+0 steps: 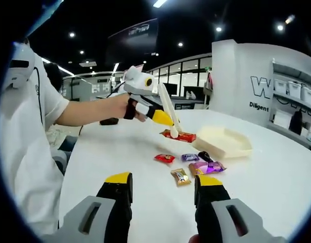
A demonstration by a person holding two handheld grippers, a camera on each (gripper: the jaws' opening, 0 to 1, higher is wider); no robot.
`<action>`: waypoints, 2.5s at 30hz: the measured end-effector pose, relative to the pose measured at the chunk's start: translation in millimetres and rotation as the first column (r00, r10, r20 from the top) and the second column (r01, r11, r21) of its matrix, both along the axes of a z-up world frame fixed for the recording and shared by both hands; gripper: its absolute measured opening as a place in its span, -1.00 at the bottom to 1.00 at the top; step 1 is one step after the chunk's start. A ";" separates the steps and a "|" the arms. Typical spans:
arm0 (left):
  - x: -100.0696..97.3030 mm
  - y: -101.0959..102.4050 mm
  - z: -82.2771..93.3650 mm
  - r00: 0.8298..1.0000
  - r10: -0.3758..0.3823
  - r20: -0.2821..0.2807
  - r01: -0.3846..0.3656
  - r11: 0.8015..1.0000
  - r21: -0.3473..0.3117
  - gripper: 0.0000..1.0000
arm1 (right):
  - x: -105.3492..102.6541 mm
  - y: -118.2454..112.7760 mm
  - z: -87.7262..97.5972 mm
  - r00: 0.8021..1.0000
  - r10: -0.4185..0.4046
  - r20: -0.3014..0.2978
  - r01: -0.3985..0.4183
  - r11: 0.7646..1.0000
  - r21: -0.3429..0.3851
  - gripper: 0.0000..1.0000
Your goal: Place the target food into the container with the food tongs after gripping and lifting it, then release it inside without dropping or visibly crushing the food.
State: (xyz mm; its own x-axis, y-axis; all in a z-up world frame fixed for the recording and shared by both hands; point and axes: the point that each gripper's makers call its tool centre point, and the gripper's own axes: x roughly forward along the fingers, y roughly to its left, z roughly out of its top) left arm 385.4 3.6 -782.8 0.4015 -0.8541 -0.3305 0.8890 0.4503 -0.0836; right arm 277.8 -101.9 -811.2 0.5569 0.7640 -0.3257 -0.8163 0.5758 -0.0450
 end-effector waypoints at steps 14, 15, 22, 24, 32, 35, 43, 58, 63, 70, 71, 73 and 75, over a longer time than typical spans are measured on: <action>-2.8 -4.4 17.5 0.997 -0.079 0.003 0.079 0.997 0.006 -0.62 | 14.7 -7.4 4.3 0.996 -0.081 -0.041 0.081 0.997 -0.007 0.19; -2.6 -4.4 18.0 0.997 -0.082 0.003 0.082 0.997 0.008 -0.62 | 16.3 -8.3 4.9 0.995 -0.087 -0.045 0.087 0.996 -0.008 0.20; 2.1 -5.5 24.7 0.994 -0.111 0.014 0.111 0.994 0.024 -0.62 | 23.3 -11.8 12.2 0.991 -0.123 -0.061 0.123 0.992 -0.002 0.26; 3.9 -5.6 25.8 0.993 -0.115 0.013 0.115 0.993 0.024 -0.62 | 23.8 -12.0 13.2 0.990 -0.127 -0.063 0.127 0.992 -0.003 0.26; 15.0 -8.5 31.4 0.989 -0.148 0.014 0.148 0.988 0.040 -0.62 | 24.9 -11.0 17.1 0.990 -0.120 -0.070 0.119 0.993 -0.013 0.26; 19.1 -9.5 33.0 0.987 -0.160 0.015 0.160 0.986 0.041 -0.62 | 24.7 -10.0 18.9 0.991 -0.116 -0.071 0.115 0.993 -0.013 0.27; 37.2 -15.3 34.9 0.980 -0.198 0.021 0.197 0.979 0.041 -0.62 | 26.7 -12.0 22.3 0.989 -0.123 -0.077 0.122 0.992 -0.016 0.28; 72.9 -31.2 37.8 0.967 -0.254 0.036 0.252 0.967 0.039 -0.62 | 30.1 -17.1 26.3 0.988 -0.130 -0.088 0.129 0.992 -0.012 0.28; 91.0 -34.1 34.0 0.966 -0.256 0.030 0.254 0.966 0.053 -0.62 | 32.8 -19.2 28.6 0.987 -0.132 -0.089 0.132 0.991 -0.012 0.29; 108.6 -42.2 21.4 0.963 -0.268 0.026 0.265 0.961 0.083 -0.62 | 35.6 -22.6 27.4 0.986 -0.134 -0.097 0.134 0.991 -0.012 0.29; 111.3 -44.2 19.3 0.962 -0.273 0.025 0.270 0.959 0.086 -0.62 | 36.3 -23.3 26.2 0.986 -0.135 -0.100 0.134 0.991 -0.014 0.29; 114.5 -46.9 18.4 0.959 -0.281 0.026 0.278 0.957 0.085 -0.62 | 36.8 -23.5 25.5 0.986 -0.134 -0.103 0.134 0.991 -0.013 0.30; 120.2 -50.1 17.3 0.958 -0.284 0.027 0.281 0.956 0.082 -0.62 | 38.0 -23.7 24.8 0.986 -0.133 -0.104 0.132 0.991 -0.012 0.30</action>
State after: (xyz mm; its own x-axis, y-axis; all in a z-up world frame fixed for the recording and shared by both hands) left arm 505.6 -46.5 -765.5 0.1610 -0.9073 -0.3885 0.9827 0.1839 -0.0223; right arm 315.8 -125.6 -786.4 0.6160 0.6838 -0.3910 -0.7332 0.6792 0.0328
